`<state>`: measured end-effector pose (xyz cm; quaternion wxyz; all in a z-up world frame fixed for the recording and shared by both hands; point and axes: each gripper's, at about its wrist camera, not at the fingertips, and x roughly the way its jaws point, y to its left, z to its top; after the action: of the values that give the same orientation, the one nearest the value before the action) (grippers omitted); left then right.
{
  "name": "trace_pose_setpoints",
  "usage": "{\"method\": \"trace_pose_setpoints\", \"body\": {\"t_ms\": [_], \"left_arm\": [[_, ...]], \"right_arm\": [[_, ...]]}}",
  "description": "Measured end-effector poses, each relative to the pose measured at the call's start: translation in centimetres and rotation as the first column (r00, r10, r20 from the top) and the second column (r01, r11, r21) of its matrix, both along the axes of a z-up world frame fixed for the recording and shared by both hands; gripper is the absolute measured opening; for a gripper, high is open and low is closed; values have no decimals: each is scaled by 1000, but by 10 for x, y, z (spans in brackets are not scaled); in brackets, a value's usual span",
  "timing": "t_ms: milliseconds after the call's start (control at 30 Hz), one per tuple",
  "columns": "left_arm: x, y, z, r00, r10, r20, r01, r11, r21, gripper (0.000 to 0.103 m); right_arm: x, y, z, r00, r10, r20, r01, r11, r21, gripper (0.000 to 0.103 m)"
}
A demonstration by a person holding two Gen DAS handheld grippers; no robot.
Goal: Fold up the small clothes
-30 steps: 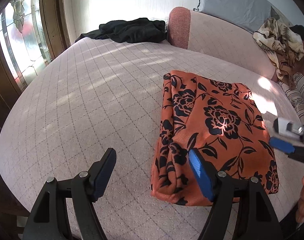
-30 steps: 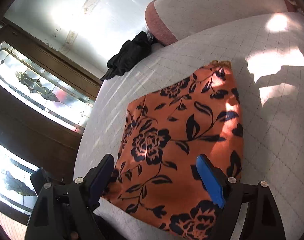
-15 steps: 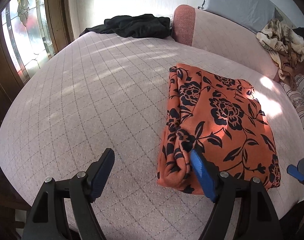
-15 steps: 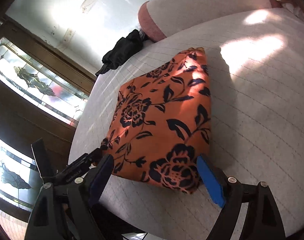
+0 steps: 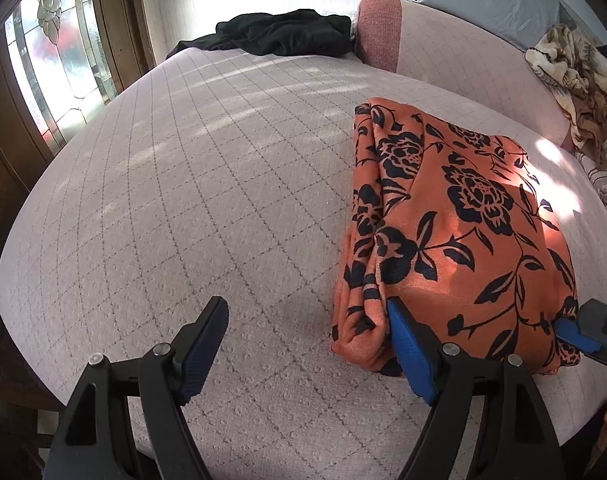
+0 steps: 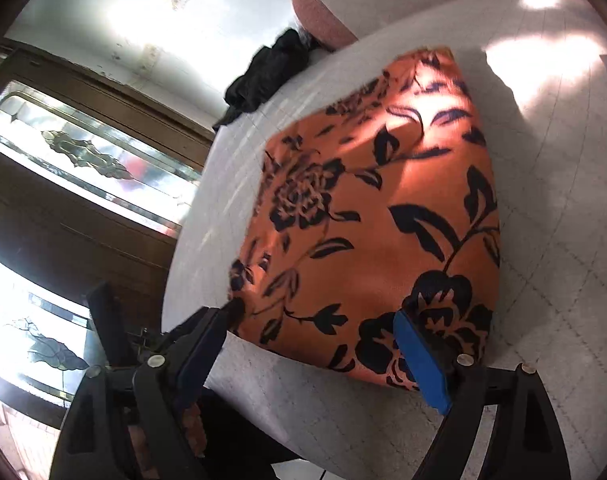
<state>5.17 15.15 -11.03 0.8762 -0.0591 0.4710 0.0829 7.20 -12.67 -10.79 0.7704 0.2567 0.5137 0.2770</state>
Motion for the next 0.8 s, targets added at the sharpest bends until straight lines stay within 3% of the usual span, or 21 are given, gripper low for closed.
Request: {"method": "trace_pose_setpoints", "body": {"t_ms": [200,333,467,600,667,700,767,800], "left_arm": [[0,1,5,1000,-13,19,13,1000,0,81],[1,1,24,996,-3,91,4,1000,-7,81],[15,-8,32,991,-30,131,37,998,-52,81],[37,-22,2,998,-50,25,49,998,47,82],[37,-20,-5,998,-48,32,47,998,32,83],[36,-20,-4,998,-46,36,45,998,33,83],[36,-20,-4,998,-53,41,52,998,44,83],[36,-19,-5,998,-54,41,52,998,37,83]], "right_arm": [[-8,-12,19,998,-22,65,21,999,28,88],[-11,-49,24,989,-116,94,117,993,-2,88],[5,-78,-2,980,-199,-10,199,980,-1,88],[20,-67,-17,985,-166,-53,168,985,42,88],[28,-59,-30,984,-147,-102,150,988,27,88],[29,-56,-29,986,-142,-91,144,990,14,83],[30,-45,-18,994,-95,-45,93,995,-41,47],[27,-41,-10,997,-77,-16,76,995,-71,36]]}}
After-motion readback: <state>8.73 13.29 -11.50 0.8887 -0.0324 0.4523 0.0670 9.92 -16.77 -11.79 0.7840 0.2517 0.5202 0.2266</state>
